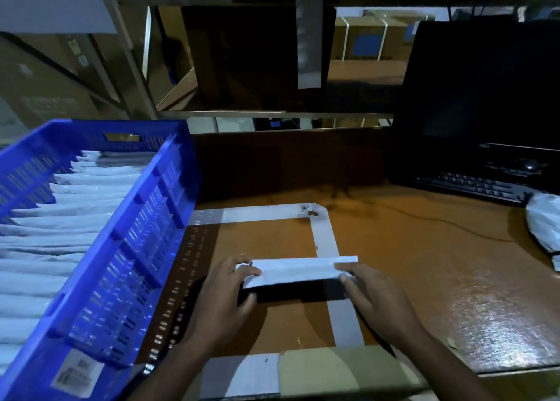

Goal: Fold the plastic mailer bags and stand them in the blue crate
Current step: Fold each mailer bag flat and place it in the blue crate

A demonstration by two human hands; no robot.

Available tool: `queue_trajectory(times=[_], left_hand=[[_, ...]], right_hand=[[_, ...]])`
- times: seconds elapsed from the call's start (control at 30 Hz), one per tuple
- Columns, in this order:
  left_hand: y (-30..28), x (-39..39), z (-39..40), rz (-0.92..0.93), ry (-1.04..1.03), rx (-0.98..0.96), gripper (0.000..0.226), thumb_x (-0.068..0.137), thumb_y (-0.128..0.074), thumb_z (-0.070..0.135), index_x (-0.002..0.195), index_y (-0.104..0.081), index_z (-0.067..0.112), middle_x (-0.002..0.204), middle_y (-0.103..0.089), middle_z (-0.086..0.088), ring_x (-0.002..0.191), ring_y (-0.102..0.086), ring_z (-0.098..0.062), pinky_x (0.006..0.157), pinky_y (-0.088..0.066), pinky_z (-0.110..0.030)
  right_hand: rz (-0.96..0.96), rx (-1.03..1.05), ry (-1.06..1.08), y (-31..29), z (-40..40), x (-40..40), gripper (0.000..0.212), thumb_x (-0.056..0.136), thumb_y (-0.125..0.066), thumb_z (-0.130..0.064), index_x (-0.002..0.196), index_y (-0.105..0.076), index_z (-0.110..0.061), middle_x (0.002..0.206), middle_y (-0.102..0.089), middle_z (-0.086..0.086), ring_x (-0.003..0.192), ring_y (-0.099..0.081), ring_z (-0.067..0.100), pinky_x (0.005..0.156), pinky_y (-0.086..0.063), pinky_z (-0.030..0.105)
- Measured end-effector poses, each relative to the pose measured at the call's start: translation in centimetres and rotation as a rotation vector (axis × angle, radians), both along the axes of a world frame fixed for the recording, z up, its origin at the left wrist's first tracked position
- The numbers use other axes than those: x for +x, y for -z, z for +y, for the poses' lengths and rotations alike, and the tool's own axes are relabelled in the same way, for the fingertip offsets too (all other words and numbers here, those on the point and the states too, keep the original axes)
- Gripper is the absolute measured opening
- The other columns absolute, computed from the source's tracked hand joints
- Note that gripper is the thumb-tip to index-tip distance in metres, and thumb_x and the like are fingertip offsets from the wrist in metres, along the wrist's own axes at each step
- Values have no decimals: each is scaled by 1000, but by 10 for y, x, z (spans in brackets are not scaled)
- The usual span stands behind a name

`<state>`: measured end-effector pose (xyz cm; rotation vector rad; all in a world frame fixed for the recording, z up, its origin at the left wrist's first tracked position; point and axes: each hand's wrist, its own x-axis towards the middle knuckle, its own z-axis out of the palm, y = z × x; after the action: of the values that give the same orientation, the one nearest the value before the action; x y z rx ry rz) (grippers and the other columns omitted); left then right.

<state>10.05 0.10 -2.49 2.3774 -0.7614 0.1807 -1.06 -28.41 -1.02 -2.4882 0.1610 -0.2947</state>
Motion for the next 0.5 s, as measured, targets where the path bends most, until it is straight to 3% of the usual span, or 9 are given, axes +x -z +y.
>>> queue_trajectory(times=[0.07, 0.13, 0.2, 0.27, 0.33, 0.37, 0.43, 0.5], left_hand=[[-17, 4, -3, -6, -76, -113, 29, 85, -79, 19, 102, -63, 36, 105, -59, 19, 98, -63, -7, 80, -52, -30], [-36, 7, -7, 97, -122, -260, 29, 87, -80, 26, 110, -65, 34, 103, -67, 19, 92, -67, -1, 72, -58, -28], [-46, 10, -11, 270, -113, -378, 43, 86, -80, 29, 123, -60, 38, 112, -69, 17, 99, -68, 1, 74, -62, -29], [-44, 14, -15, 374, -106, -396, 56, 83, -81, 32, 132, -54, 38, 127, -66, 12, 115, -64, -2, 88, -60, -36], [-36, 13, -20, 409, -136, -320, 66, 83, -81, 36, 140, -47, 37, 143, -55, 8, 132, -51, -9, 102, -50, -34], [-32, 11, -22, 405, -174, -275, 69, 84, -80, 37, 143, -45, 35, 146, -53, 5, 133, -50, -13, 99, -49, -31], [-25, 10, -24, 272, -274, -70, 68, 87, -76, 45, 145, -44, 31, 142, -55, 5, 118, -61, -16, 83, -53, -29], [-22, 9, -23, 77, -363, 194, 57, 90, -69, 51, 138, -50, 26, 133, -57, 4, 106, -64, -15, 70, -51, -28]], right_hand=[[-65, 49, 82, -19, -1, 6, 31, 98, -44, -52, 123, -59, -43, 110, -64, -21, 96, -59, -3, 68, -51, 16], [-146, 142, 153, -32, -4, 14, 25, 97, -55, -42, 122, -61, -39, 108, -64, -16, 95, -62, 0, 62, -53, 14], [-196, 174, 200, -40, -9, 26, 26, 95, -63, -36, 121, -62, -34, 111, -64, -13, 98, -62, 3, 61, -51, 11], [-181, 199, 233, -36, -14, 38, 27, 94, -66, -33, 121, -63, -30, 114, -65, -12, 102, -61, 6, 68, -50, 15], [-92, 164, 263, -25, -17, 48, 30, 95, -64, -38, 123, -62, -29, 120, -63, -10, 107, -60, 8, 78, -51, 23], [-35, 101, 276, -17, -17, 49, 32, 96, -61, -43, 125, -61, -29, 124, -61, -11, 110, -59, 8, 82, -52, 27], [19, -102, 281, -7, -14, 49, 35, 99, -55, -46, 129, -60, -29, 134, -56, -10, 120, -55, 11, 94, -51, 35], [29, -249, 212, -5, -7, 47, 37, 101, -53, -40, 135, -59, -26, 145, -53, -7, 133, -47, 14, 109, -38, 38]])
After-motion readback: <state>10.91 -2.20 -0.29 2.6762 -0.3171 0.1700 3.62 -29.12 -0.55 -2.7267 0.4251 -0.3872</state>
